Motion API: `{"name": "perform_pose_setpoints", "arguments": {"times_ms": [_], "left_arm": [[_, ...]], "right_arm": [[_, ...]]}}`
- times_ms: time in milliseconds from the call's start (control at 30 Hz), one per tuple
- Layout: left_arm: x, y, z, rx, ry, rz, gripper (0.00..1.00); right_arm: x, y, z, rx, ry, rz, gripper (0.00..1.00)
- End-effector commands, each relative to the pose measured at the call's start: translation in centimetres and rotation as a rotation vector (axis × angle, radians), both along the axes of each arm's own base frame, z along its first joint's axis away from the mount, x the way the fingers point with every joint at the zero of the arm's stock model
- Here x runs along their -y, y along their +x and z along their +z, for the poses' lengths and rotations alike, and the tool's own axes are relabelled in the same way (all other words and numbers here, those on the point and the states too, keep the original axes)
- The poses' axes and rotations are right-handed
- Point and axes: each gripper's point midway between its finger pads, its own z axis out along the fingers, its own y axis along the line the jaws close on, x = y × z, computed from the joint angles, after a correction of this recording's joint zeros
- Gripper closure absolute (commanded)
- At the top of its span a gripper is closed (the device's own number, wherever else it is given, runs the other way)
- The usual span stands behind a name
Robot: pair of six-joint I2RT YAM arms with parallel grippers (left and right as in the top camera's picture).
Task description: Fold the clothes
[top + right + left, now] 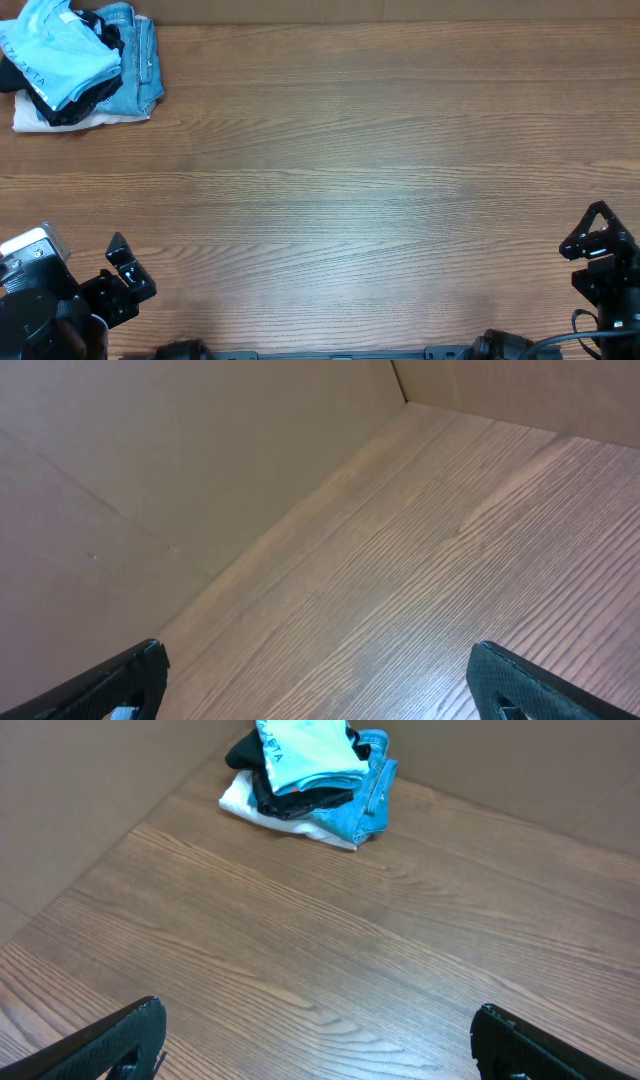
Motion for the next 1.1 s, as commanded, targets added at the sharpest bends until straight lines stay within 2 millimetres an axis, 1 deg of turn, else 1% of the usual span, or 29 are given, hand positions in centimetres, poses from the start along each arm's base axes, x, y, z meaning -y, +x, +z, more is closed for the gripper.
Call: {"name": "perform_pose_setpoints", "arguments": {"times_ms": [0,200,367,500,600,633,700,800,867,1067], "left_arm": [[-0.2,-0.3,0.1,0.013,-0.006,0.019,0.00],[-0.2,-0.3,0.1,0.013,-0.006,0.019,0.00],[-0.2,-0.3,0.1,0.013,-0.005,0.020,0.00],[-0.2,-0.3,0.1,0.013,-0.006,0.019,0.00],[-0.2,-0.3,0.1,0.013,-0.006,0.019,0.00],[-0.2,-0.3,0.1,0.013,-0.006,0.019,0.00],[-0.2,-0.3,0.1,0.013,-0.005,0.020,0.00],[-0.2,-0.3,0.1,0.013,-0.005,0.020,0.00],[-0.2,-0.3,0.1,0.013,-0.006,0.019,0.00],[-0.2,-0.3,0.1,0.013,-0.006,0.019,0.00]], "right_arm": [[0.1,-0.2,0.1,0.008,-0.006,-0.012,0.00],[0.3,-0.6,-0.5,-0.020,-0.005,-0.026,0.00],[0.0,-0.1,-2.0,-0.041,-0.001,0.005,0.00],[-0.6,1.3,-4.3,-0.012,-0.006,0.057,0.00],[-1.2,3.0,-6.2,0.053,-0.027,0.116,0.00],[-1.6,3.6,-6.8,0.069,-0.050,0.151,0.00],[-3.3,5.3,-8.5,0.118,-0.142,0.288,0.00],[-5.1,6.7,-10.0,0.176,-0.224,0.419,0.00],[-5.9,7.3,-10.9,0.217,-0.248,0.468,0.00],[-7.2,8.6,-13.6,0.327,-0.271,0.528,0.00]]}}
